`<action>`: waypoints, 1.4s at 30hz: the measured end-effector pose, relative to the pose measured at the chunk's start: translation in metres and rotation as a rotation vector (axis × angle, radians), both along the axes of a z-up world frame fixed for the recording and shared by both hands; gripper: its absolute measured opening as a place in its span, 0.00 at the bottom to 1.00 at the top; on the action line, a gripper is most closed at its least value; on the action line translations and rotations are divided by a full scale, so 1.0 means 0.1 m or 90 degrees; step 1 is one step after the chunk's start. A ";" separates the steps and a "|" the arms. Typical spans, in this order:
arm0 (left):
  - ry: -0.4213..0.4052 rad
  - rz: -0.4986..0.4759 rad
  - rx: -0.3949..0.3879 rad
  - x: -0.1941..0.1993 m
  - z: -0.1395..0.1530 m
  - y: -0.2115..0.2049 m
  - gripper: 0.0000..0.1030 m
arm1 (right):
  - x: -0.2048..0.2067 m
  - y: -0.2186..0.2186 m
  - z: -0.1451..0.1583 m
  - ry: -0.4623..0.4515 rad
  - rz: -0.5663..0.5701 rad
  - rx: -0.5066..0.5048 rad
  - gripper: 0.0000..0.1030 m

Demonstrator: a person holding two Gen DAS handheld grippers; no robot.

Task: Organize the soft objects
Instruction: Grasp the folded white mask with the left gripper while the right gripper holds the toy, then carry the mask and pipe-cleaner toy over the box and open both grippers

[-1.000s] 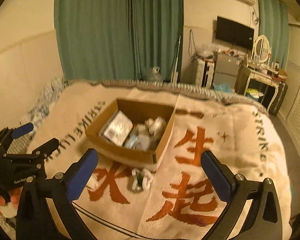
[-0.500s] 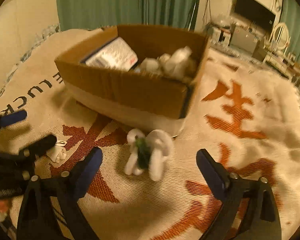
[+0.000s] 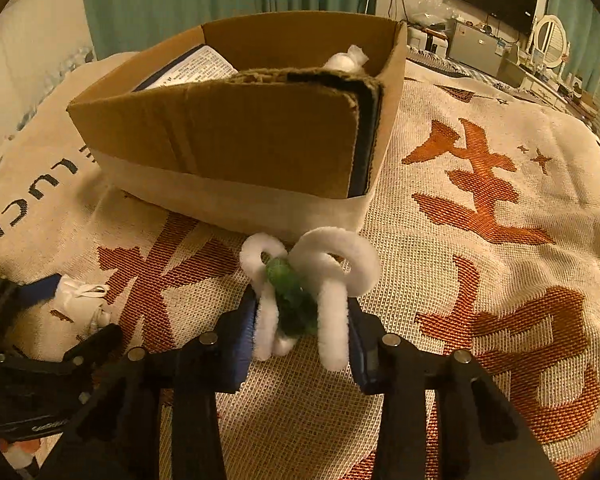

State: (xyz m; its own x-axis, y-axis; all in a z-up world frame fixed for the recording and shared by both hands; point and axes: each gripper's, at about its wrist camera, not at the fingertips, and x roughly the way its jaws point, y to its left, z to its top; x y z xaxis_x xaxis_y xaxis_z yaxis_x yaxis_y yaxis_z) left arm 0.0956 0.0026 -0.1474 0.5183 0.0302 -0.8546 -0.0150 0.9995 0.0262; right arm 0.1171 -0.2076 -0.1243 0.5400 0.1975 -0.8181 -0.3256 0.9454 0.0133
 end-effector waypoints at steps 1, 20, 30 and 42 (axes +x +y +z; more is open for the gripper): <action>-0.001 -0.005 -0.004 -0.01 0.00 -0.01 0.60 | -0.02 -0.02 0.02 -0.003 -0.002 0.005 0.37; -0.058 -0.042 -0.003 -0.48 0.52 -0.23 0.54 | -0.72 -0.01 0.41 -0.042 -0.009 0.052 0.36; -0.124 -0.067 -0.008 -0.65 0.98 -0.18 0.54 | -1.16 -0.05 0.82 -0.079 -0.009 0.057 0.36; -0.227 -0.085 0.015 -0.38 1.76 -0.25 0.54 | -1.05 -0.08 1.90 -0.221 -0.001 0.074 0.36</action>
State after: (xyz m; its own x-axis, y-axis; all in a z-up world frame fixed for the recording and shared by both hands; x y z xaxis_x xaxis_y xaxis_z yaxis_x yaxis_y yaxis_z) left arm 0.0577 -0.0229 0.0287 0.7833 -0.0403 -0.6203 0.1028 0.9926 0.0653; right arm 0.0122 -0.2159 0.0652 0.7822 0.2765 -0.5583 -0.3274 0.9448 0.0092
